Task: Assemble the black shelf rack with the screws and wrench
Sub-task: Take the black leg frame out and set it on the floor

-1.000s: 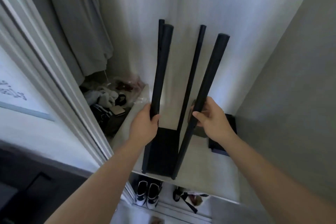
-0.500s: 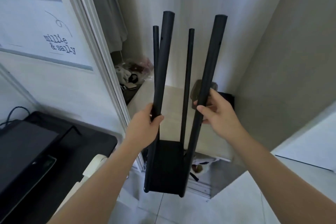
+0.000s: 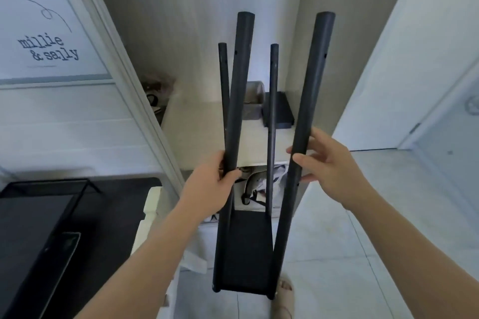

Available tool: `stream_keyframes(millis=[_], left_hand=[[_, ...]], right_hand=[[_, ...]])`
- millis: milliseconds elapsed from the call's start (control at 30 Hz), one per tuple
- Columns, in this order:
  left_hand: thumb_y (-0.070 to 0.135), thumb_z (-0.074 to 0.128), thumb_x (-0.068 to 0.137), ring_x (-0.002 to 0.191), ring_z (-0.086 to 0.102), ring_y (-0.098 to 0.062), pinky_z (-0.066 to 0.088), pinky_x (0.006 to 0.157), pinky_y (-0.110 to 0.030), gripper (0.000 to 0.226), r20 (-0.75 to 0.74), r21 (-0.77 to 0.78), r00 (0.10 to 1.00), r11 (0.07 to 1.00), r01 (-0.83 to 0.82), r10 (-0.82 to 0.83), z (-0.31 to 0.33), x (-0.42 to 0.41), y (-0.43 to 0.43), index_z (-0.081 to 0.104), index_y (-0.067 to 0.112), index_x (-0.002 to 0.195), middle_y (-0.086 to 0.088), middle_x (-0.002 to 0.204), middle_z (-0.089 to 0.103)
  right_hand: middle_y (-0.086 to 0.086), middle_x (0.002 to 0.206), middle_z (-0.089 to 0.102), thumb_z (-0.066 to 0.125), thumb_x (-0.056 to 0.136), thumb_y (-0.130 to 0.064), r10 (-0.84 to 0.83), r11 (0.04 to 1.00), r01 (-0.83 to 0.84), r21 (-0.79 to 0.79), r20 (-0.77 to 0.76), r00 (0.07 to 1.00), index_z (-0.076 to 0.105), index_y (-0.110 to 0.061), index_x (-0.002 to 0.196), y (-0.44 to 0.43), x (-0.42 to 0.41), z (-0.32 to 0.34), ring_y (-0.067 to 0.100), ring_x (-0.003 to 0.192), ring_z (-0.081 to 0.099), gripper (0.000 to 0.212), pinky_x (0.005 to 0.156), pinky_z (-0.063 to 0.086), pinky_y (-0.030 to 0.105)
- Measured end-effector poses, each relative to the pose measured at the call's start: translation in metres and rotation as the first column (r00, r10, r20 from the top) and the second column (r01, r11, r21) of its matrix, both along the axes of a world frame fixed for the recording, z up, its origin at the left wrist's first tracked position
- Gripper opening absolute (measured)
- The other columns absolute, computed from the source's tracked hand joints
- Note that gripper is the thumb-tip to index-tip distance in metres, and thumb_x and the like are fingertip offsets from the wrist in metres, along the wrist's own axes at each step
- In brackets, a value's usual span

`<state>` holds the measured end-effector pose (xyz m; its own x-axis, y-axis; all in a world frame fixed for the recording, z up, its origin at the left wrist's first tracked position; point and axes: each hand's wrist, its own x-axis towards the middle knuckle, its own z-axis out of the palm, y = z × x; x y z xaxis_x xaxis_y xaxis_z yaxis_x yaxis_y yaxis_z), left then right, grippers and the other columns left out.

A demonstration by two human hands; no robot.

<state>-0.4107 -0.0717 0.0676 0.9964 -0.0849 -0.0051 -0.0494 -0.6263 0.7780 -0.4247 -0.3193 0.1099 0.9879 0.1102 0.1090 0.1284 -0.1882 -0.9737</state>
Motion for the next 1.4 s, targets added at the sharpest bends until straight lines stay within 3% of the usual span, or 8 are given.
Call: stream_keyframes(millis=[300,567,833,1000,1133,1233,1300,1400], left_hand=[[0.031,0.060,0.096,0.086,0.067,-0.009,0.057,0.085,-0.042,0.026,-0.068,-0.015,0.934,0.937,0.350,-0.350,-0.033,-0.055,-0.051,0.053,0.037,0.120,0.015,0.095,0.068],[0.018,0.062,0.097,0.094,0.065,-0.015,0.055,0.088,-0.041,0.031,-0.166,-0.062,0.806,0.821,0.567,-0.569,-0.054,-0.091,-0.154,0.052,0.021,0.126,0.004,0.104,0.066],[0.022,0.066,0.094,0.090,0.067,-0.011,0.056,0.075,-0.030,0.030,-0.171,-0.078,0.676,0.694,0.716,-0.717,-0.064,-0.149,-0.253,0.047,0.031,0.116,0.010,0.101,0.066],[0.022,0.064,0.095,0.095,0.066,-0.011,0.057,0.082,-0.031,0.035,-0.139,-0.100,0.628,0.642,0.760,-0.766,-0.060,-0.183,-0.316,0.049,0.032,0.126,0.014,0.104,0.065],[0.018,0.062,0.095,0.091,0.066,-0.011,0.054,0.073,-0.025,0.034,-0.134,-0.092,0.593,0.606,0.790,-0.794,-0.053,-0.202,-0.373,0.050,0.035,0.123,0.013,0.101,0.066],[0.020,0.060,0.096,0.095,0.065,-0.015,0.055,0.081,-0.032,0.041,-0.130,-0.091,0.585,0.598,0.797,-0.800,-0.041,-0.218,-0.417,0.049,0.033,0.134,0.008,0.112,0.065],[0.029,0.059,0.097,0.102,0.063,-0.012,0.049,0.083,-0.026,0.046,-0.104,-0.110,0.588,0.597,0.795,-0.802,-0.030,-0.232,-0.443,0.047,0.031,0.142,0.012,0.120,0.060],[0.038,0.054,0.099,0.112,0.060,-0.006,0.041,0.088,-0.018,0.041,-0.055,-0.165,0.482,0.484,0.859,-0.874,-0.006,-0.256,-0.477,0.051,0.034,0.139,0.016,0.125,0.061]], right_hand=[[-0.004,0.097,0.074,0.066,0.094,0.001,-0.358,0.933,0.360,-0.005,-0.126,0.925,0.060,-0.033,0.124,-0.030,-0.147,-0.029,0.019,0.076,0.072,0.045,0.062,0.062,0.031],[-0.004,0.101,0.074,0.066,0.092,0.002,-0.572,0.817,0.572,-0.076,-0.230,0.787,0.060,-0.027,0.121,-0.067,-0.252,-0.038,0.023,0.075,0.068,0.042,0.069,0.063,0.042],[-0.013,0.104,0.073,0.066,0.093,-0.001,-0.696,0.717,0.676,-0.168,-0.218,0.684,0.059,-0.043,0.116,-0.129,-0.343,-0.046,0.023,0.085,0.069,0.047,0.073,0.063,0.044],[-0.011,0.104,0.073,0.067,0.093,-0.002,-0.747,0.661,0.737,-0.139,-0.217,0.629,0.058,-0.040,0.120,-0.179,-0.381,-0.049,0.022,0.085,0.071,0.047,0.071,0.064,0.044],[-0.001,0.105,0.073,0.069,0.093,-0.002,-0.781,0.611,0.788,-0.082,-0.226,0.582,0.058,-0.034,0.124,-0.221,-0.407,-0.054,0.025,0.085,0.073,0.046,0.069,0.064,0.044],[0.003,0.109,0.070,0.071,0.092,-0.004,-0.796,0.585,0.809,-0.051,-0.227,0.561,0.056,-0.033,0.123,-0.247,-0.420,-0.058,0.022,0.084,0.074,0.044,0.066,0.064,0.041],[0.003,0.109,0.068,0.072,0.092,-0.006,-0.807,0.571,0.820,-0.050,-0.221,0.548,0.056,-0.038,0.119,-0.260,-0.426,-0.064,0.022,0.082,0.074,0.045,0.065,0.064,0.041],[0.002,0.108,0.065,0.074,0.091,-0.009,-0.829,0.533,0.845,-0.046,-0.228,0.511,0.054,-0.040,0.118,-0.278,-0.433,-0.075,0.025,0.081,0.072,0.045,0.065,0.064,0.045]])
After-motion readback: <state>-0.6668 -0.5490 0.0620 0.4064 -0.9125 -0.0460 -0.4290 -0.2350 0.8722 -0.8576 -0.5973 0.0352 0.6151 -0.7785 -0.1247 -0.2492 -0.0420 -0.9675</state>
